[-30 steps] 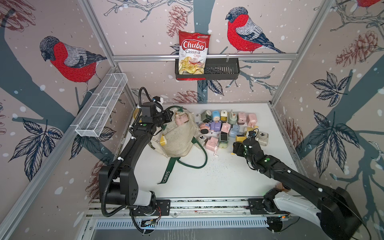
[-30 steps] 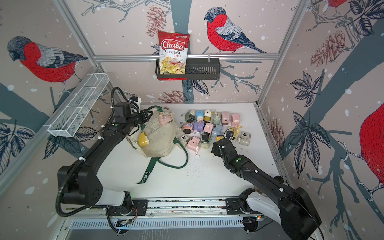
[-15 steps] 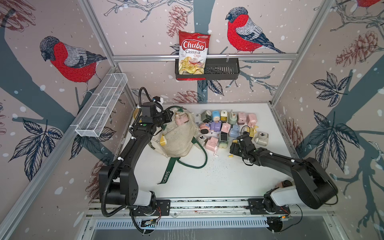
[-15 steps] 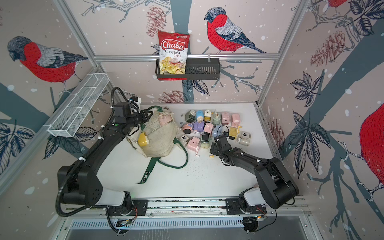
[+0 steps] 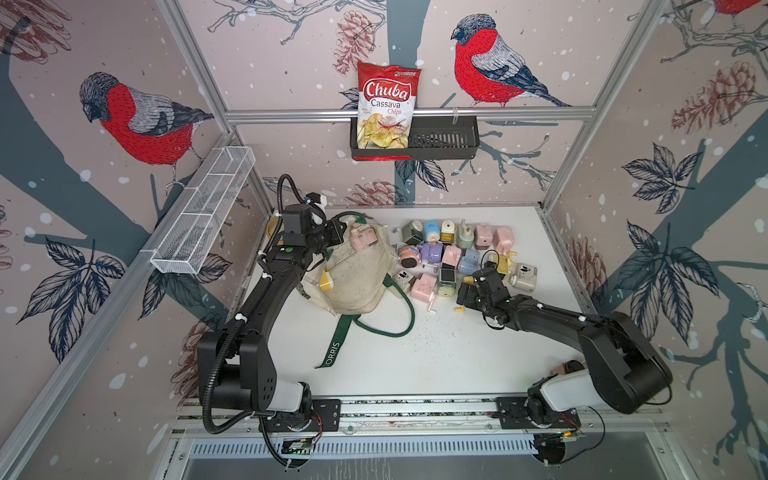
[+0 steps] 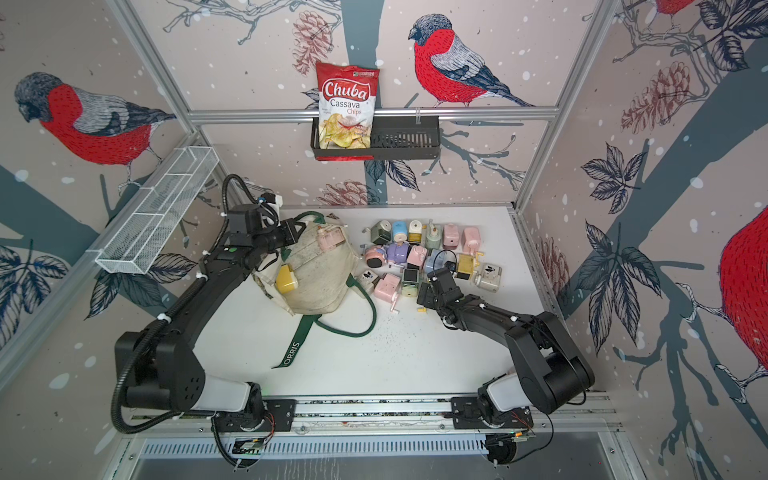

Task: Take out the pencil sharpeners from the tote bags
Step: Place the pencil sharpener at the center of the board, then pick up the pencil sharpener from the canvas bag.

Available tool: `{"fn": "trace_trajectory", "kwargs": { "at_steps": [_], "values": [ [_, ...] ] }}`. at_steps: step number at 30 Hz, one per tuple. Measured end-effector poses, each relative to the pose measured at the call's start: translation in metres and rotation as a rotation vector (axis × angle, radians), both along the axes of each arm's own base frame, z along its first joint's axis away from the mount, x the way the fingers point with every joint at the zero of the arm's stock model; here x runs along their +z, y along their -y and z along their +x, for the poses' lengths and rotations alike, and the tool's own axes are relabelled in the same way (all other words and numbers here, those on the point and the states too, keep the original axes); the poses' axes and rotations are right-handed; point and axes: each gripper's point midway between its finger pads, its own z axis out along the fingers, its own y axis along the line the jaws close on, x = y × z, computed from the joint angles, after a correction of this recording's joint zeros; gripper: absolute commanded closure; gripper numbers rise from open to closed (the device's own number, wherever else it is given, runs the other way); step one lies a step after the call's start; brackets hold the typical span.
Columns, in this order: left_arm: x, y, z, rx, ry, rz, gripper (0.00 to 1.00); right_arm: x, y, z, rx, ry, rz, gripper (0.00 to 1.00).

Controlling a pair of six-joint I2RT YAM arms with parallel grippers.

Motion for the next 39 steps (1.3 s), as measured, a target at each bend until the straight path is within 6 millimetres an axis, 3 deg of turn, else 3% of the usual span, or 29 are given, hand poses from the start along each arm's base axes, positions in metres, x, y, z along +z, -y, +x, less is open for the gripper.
{"fn": "trace_trajectory", "kwargs": {
  "at_steps": [7, 12, 18, 22, 31, 39],
  "values": [
    [0.0, 0.0, 0.0, 0.0, 0.0, 0.0, 1.0, 0.024, 0.003, 0.001, 0.003, 0.052, -0.013, 0.0],
    [0.0, 0.0, 0.0, 0.0, 0.0, 0.0, 1.0, 0.062, -0.008, -0.003, 0.034, 0.141, -0.008, 0.04],
    [0.001, 0.0, 0.0, 0.0, 0.002, 0.0, 1.0, 0.138, -0.09, -0.032, 0.272, 0.337, 0.074, 0.07],
    [0.001, 0.0, -0.001, 0.0, 0.003, 0.0, 1.0, 0.168, -0.153, -0.049, 0.415, 0.415, 0.144, 0.09],
    [0.005, 0.0, -0.002, -0.002, 0.011, -0.003, 1.0, 0.146, -0.299, -0.053, 0.662, 0.398, 0.136, 0.09],
    [0.007, 0.003, -0.006, -0.017, 0.015, -0.01, 1.0, 0.1, -0.38, -0.012, 0.761, 0.382, 0.12, 0.1]
  ]
}}
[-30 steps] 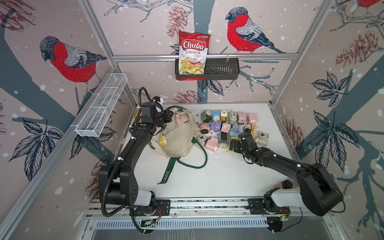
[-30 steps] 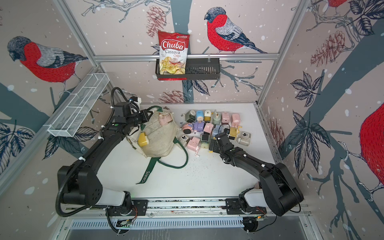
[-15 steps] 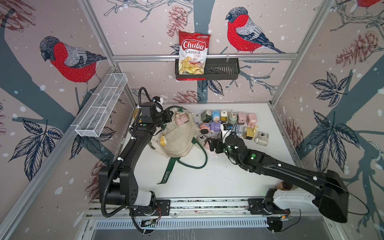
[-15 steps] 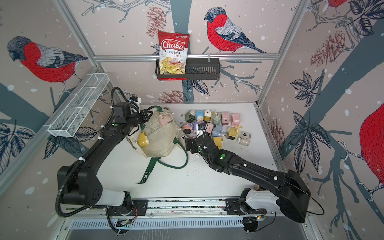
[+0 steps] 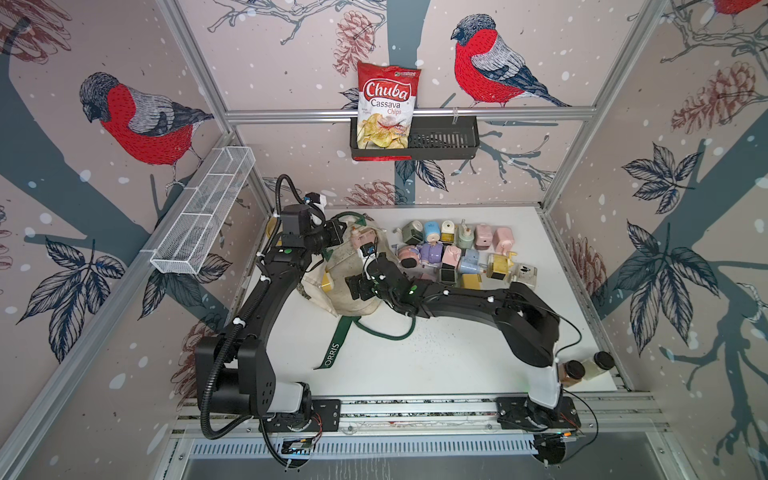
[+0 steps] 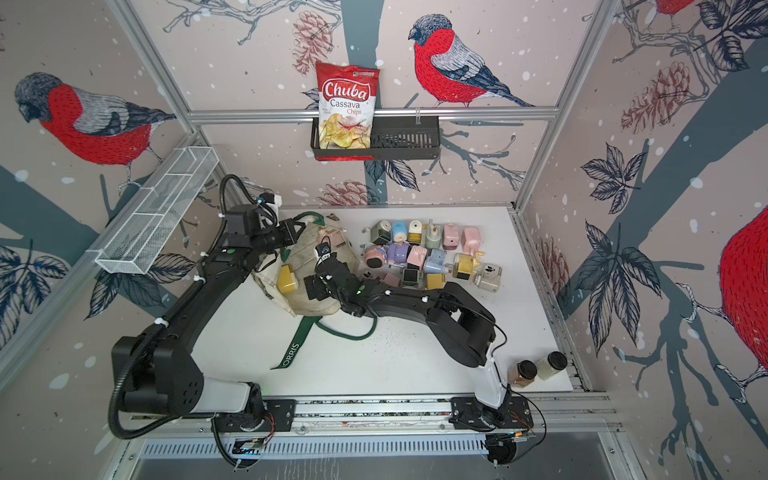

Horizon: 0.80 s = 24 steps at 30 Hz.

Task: Take out the pencil sharpeners from the tote bags
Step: Pick up the pencil sharpener from the canvas bag.

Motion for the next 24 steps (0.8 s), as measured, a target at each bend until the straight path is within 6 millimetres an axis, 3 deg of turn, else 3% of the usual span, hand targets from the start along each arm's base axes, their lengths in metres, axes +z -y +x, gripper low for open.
{"fn": "trace_trajectory", "kwargs": {
  "at_steps": [3, 6, 12, 16, 21, 24],
  "values": [
    [0.0, 0.002, -0.001, -0.013, -0.001, -0.005, 1.0, -0.013, -0.028, 0.007, 0.058, -0.004, 0.014, 0.09],
    [0.0, 0.004, -0.002, -0.028, 0.002, -0.005, 1.0, -0.032, -0.045, 0.02, 0.085, -0.015, 0.021, 0.0],
    [0.002, 0.007, -0.003, -0.052, 0.009, -0.005, 1.0, -0.056, -0.077, 0.034, 0.153, -0.011, 0.06, 0.0],
    [0.003, 0.008, -0.004, -0.064, 0.011, -0.007, 1.0, -0.065, -0.086, 0.038, 0.208, 0.02, 0.084, 0.0],
    [0.004, 0.002, -0.003, -0.066, 0.014, -0.018, 1.0, -0.061, -0.114, 0.06, 0.215, 0.085, 0.116, 0.0],
    [0.005, 0.002, -0.003, -0.07, 0.016, -0.023, 1.0, -0.066, -0.12, 0.066, 0.213, 0.111, 0.11, 0.0]
  ]
}}
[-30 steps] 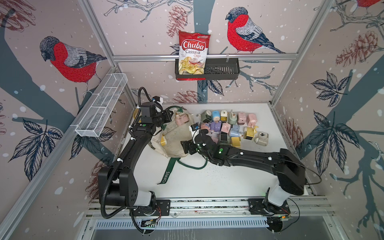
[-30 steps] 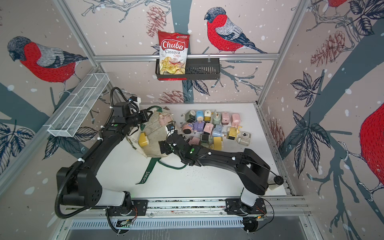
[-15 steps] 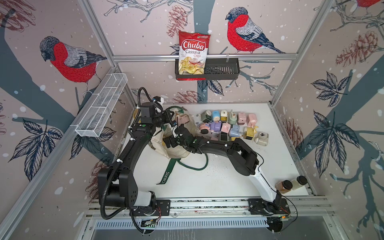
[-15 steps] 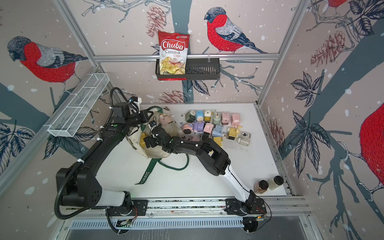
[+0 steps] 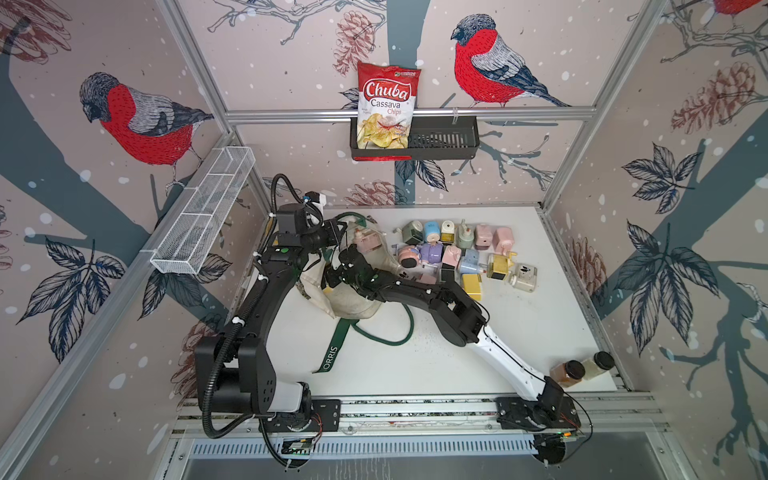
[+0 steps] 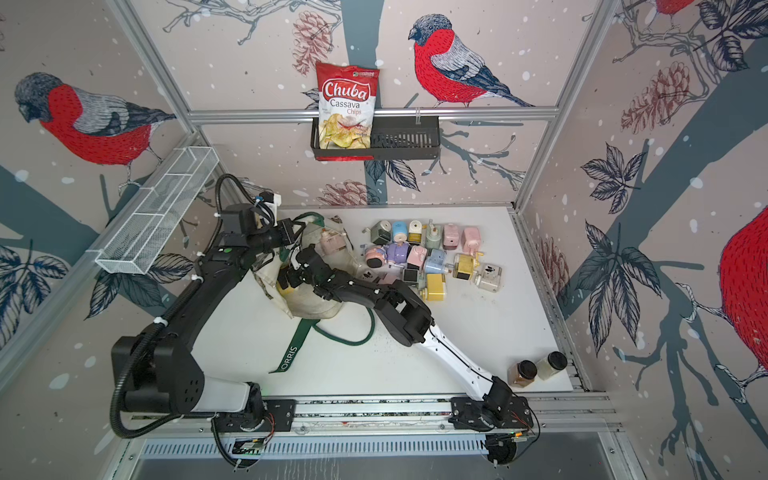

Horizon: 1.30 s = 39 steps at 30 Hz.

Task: Take out the pencil sharpeners from the tote bags
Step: Pick up the pencil sharpener from the canvas bag.

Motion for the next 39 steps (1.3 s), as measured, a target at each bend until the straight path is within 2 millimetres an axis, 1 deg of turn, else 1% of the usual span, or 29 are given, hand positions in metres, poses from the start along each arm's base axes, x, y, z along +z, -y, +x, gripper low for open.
{"fn": "trace_trajectory", "kwargs": {
  "at_steps": [3, 8, 14, 16, 20, 23, 25, 28, 30, 33, 36, 39],
  "values": [
    [-0.002, 0.0, 0.0, -0.005, -0.003, 0.003, 1.0, -0.014, 0.003, 0.01, -0.04, -0.003, -0.025, 0.0],
    [-0.004, -0.001, 0.002, -0.004, -0.004, 0.006, 1.0, -0.016, 0.016, 0.028, -0.084, -0.013, -0.039, 0.08],
    [-0.003, -0.008, 0.004, 0.008, 0.003, 0.007, 1.0, -0.014, 0.027, 0.034, -0.168, 0.027, -0.113, 0.08],
    [-0.003, -0.008, 0.005, 0.008, 0.005, 0.006, 1.0, -0.013, 0.034, 0.033, -0.187, 0.025, -0.142, 0.07],
    [-0.002, -0.009, 0.006, 0.011, 0.012, 0.006, 1.0, -0.011, 0.058, 0.037, -0.231, 0.004, -0.205, 0.02],
    [-0.002, -0.01, 0.006, 0.013, 0.012, 0.007, 1.0, -0.011, 0.07, 0.031, -0.229, -0.041, -0.226, 0.0],
    [-0.002, -0.01, 0.006, 0.015, 0.012, 0.007, 1.0, -0.01, 0.071, 0.023, -0.2, -0.076, -0.23, 0.0],
    [-0.002, -0.01, 0.006, 0.017, 0.011, 0.007, 1.0, -0.005, 0.063, 0.003, -0.144, -0.132, -0.208, 0.0],
    [-0.002, -0.011, 0.006, 0.021, 0.006, 0.0, 1.0, -0.002, 0.058, -0.006, -0.126, -0.162, -0.186, 0.0],
    [-0.002, -0.011, 0.006, 0.021, 0.007, 0.0, 1.0, -0.005, 0.053, -0.015, -0.113, -0.225, -0.171, 0.0],
    [-0.001, -0.011, 0.006, 0.022, 0.007, -0.001, 1.0, -0.012, 0.049, -0.009, -0.145, -0.27, -0.166, 0.0],
    [-0.001, -0.011, 0.006, 0.023, 0.005, -0.004, 1.0, -0.029, 0.055, -0.003, -0.203, -0.299, -0.199, 0.0]
  ]
}}
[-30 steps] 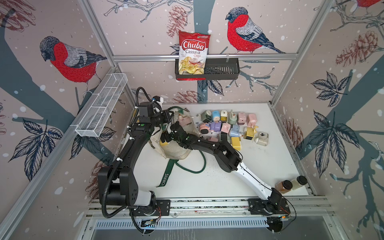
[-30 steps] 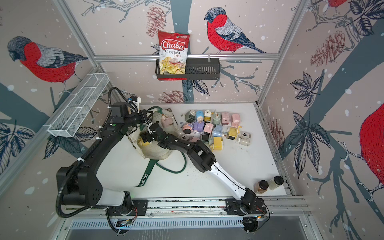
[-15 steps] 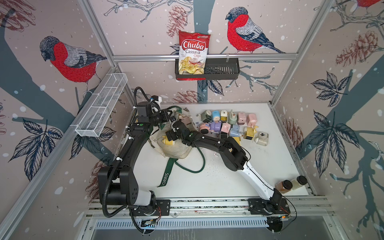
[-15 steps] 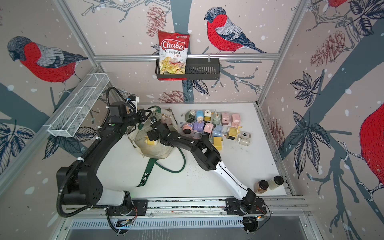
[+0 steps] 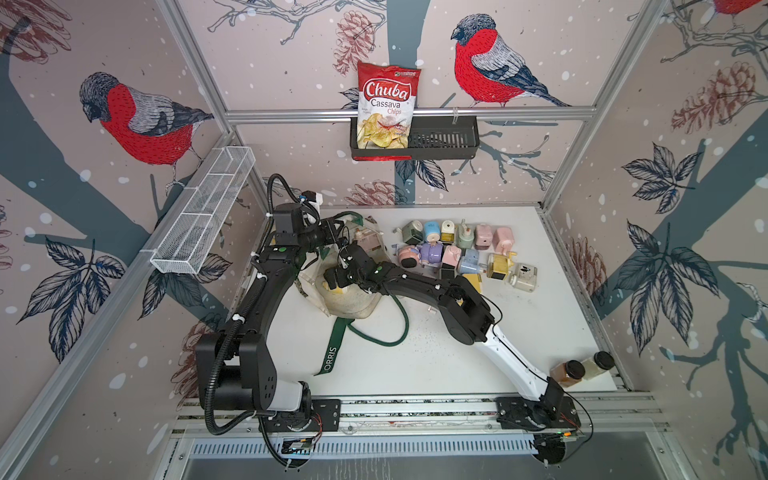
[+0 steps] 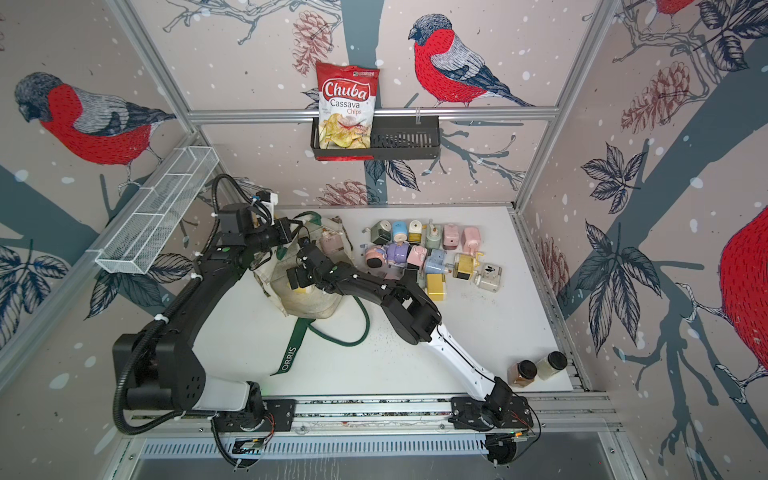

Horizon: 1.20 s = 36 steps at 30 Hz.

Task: Take out the pencil sharpeners from the tote bags
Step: Pick up the pencil sharpener from the canvas bag.

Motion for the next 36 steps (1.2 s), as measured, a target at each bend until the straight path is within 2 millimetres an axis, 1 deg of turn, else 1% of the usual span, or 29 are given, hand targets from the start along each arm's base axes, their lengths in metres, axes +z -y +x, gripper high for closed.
{"fn": "trace_trajectory", "kwargs": {
  "at_steps": [5, 7, 11, 19, 22, 28, 30, 33, 36],
  "values": [
    [-0.001, 0.0, 0.0, 0.0, -0.001, 0.0, 1.0, -0.007, 0.001, 0.004, -0.045, -0.021, -0.006, 0.0],
    [-0.001, 0.0, 0.0, 0.0, -0.001, 0.0, 1.0, -0.008, 0.001, 0.003, -0.05, -0.013, -0.022, 0.04],
    [-0.001, 0.0, 0.0, 0.0, -0.002, -0.001, 1.0, -0.009, 0.009, 0.004, -0.053, 0.002, -0.065, 0.11],
    [0.0, 0.0, 0.0, 0.002, -0.002, -0.001, 1.0, -0.009, 0.04, -0.001, -0.042, -0.001, -0.195, 0.21],
    [0.0, 0.0, 0.0, 0.002, -0.002, -0.001, 1.0, -0.01, 0.043, 0.0, -0.031, -0.002, -0.205, 0.25],
    [0.0, 0.0, 0.0, 0.002, -0.001, -0.001, 1.0, -0.011, 0.042, -0.001, -0.017, 0.004, -0.211, 0.33],
    [0.0, 0.0, 0.0, 0.002, -0.001, -0.001, 1.0, -0.009, 0.043, -0.004, -0.004, 0.014, -0.219, 0.35],
    [0.001, 0.0, 0.0, 0.003, 0.001, -0.001, 1.0, -0.004, 0.045, -0.016, 0.027, 0.028, -0.236, 0.4],
    [0.002, -0.002, 0.0, 0.014, 0.004, 0.004, 1.0, 0.009, 0.045, -0.031, 0.069, 0.044, -0.226, 0.44]
  ]
}}
